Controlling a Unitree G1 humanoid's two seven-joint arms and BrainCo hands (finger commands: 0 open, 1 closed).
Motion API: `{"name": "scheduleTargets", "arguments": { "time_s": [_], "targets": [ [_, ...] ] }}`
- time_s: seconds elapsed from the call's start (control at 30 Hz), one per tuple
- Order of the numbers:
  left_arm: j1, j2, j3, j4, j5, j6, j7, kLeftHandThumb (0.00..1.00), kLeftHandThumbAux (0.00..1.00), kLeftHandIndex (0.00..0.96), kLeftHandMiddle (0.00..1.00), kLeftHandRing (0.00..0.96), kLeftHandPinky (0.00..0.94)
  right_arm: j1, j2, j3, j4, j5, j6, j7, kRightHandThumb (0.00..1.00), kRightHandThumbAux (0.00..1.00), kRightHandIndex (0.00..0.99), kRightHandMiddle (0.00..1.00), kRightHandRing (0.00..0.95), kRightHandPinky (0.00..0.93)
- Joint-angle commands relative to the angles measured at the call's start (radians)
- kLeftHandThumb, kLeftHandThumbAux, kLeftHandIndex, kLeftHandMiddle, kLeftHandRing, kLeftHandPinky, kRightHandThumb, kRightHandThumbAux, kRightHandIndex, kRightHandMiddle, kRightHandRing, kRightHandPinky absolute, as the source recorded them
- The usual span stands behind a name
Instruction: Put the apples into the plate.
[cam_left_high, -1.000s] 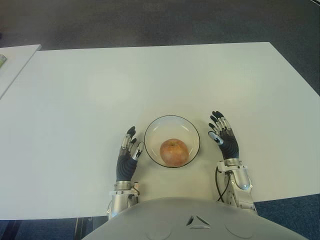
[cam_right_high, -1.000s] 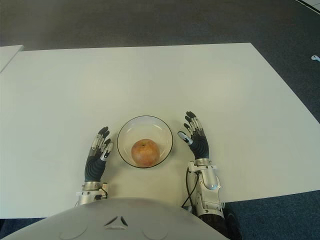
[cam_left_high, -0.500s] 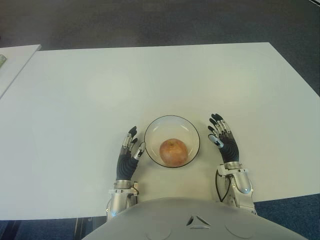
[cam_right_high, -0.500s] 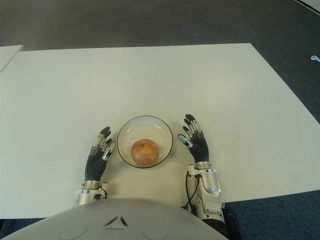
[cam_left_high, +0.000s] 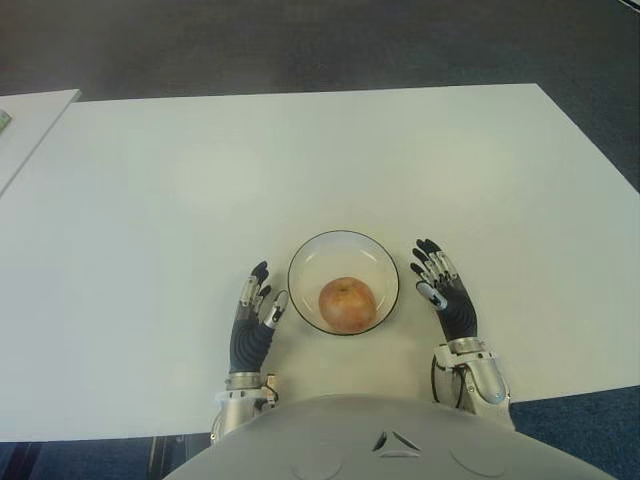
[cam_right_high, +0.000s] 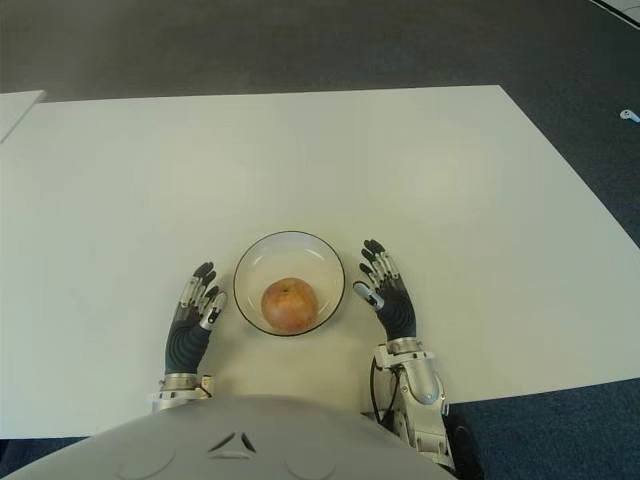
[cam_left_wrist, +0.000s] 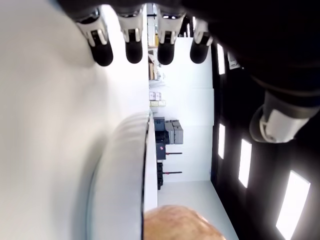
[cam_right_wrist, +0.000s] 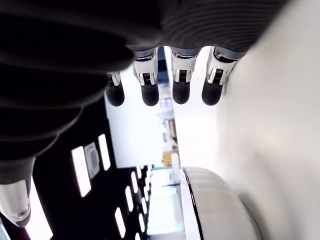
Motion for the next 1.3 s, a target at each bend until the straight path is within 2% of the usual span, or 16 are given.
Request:
{"name": "scheduleTargets", "arguments": {
  "time_s": [0.03,0.3,0.63,1.0,1.3],
  "targets": [
    [0.014,-0.022,0.010,0.023,-0.023,0.076,0.017,0.008,0.437,0.000,0.000,0.000,0.000,0.039,-0.010,0.008,-0.001,0.002,0.098,-0.005,0.143,0.550,0.000,0.000,0.000,0.000],
    [0.016,-0.025,0.009,0.026,-0.035,0.083,0.024,0.019,0.448,0.000,0.000,0.000,0.000,0.040,-0.021,0.010,-0.030,0.000,0.129,-0.006,0.150,0.533,0.000,0.000,0.000,0.000],
    [0.029,-0.019,0.005,0.018,-0.006,0.053,0.048,0.026,0.447,0.000,0.000,0.000,0.000,0.044,-0.032,0.013,-0.034,-0.014,0.117,-0.003,0.147,0.525,0.000,0.000,0.000,0.000],
    [0.019,0.000,0.020,0.050,0.011,-0.030,0.062,0.027,0.425,0.006,0.016,0.000,0.018,0.049,-0.042,0.022,-0.029,-0.015,0.097,0.017,0.115,0.513,0.000,0.000,0.000,0.000],
    [0.031,0.002,0.009,0.055,-0.023,-0.048,0.035,0.034,0.451,0.016,0.015,0.000,0.011,0.051,-0.049,0.019,-0.025,-0.012,0.078,0.030,0.104,0.515,0.000,0.000,0.000,0.000]
  ]
}}
